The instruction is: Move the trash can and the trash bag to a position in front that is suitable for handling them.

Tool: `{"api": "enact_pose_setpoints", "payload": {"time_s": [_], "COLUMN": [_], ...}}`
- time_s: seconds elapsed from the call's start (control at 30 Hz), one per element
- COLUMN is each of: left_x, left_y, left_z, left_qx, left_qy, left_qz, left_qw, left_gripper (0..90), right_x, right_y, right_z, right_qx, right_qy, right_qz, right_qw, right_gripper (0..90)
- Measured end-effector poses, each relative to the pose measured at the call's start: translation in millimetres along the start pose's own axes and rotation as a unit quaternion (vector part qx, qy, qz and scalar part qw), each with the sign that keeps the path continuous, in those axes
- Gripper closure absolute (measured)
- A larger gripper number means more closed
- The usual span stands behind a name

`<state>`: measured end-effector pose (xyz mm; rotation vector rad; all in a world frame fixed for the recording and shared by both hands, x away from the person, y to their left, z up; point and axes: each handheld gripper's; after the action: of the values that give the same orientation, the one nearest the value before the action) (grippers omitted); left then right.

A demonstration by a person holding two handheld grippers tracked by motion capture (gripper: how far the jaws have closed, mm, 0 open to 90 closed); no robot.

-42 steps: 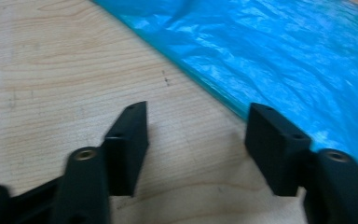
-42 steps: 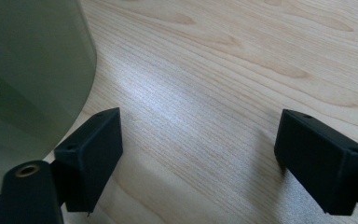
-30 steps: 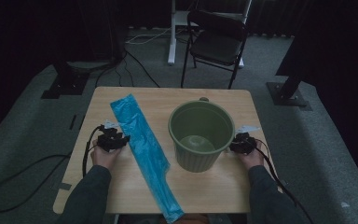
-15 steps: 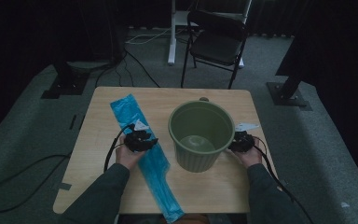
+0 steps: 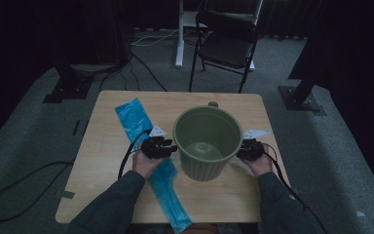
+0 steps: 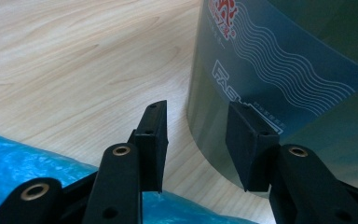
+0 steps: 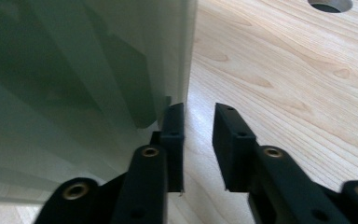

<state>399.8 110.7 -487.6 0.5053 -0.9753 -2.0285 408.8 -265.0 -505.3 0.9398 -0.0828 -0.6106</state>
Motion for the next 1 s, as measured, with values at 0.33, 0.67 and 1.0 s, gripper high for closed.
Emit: {"api": "enact_pose_setpoints", "payload": {"time_s": [0.33, 0.67, 1.0], "left_x": [-5.1, -4.5, -40.5], "left_y": [-6.9, -15.5, -25.5], "left_z": [14.1, 26.8, 38.2], "left_qx": [-0.011, -0.017, -0.043], "left_qy": [-0.011, -0.016, 0.095], "left_qz": [-0.015, -0.017, 0.027], "left_qw": [0.9998, 0.9996, 0.9942], "left_gripper": [63.2, 63.5, 58.3], "right_x": [-13.3, -26.0, -25.3], "right_y": [0.7, 1.6, 1.6], "right_z": [-2.2, -3.6, -3.4], "right_qx": [-0.014, -0.031, -0.027], "right_qy": [0.036, 0.054, 0.037], "right_qz": [0.018, 0.046, 0.042], "right_qw": [0.9991, 0.997, 0.9981], "right_gripper": [79.7, 80.8, 68.0]}}
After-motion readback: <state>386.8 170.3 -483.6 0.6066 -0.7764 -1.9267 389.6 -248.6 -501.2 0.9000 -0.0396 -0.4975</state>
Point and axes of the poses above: each handheld gripper's, and its own axes: z roughly backward along the jaws, y roughly out of its top, x roughly to its right, and after that the axes turned 13 degrees about y, right-handed
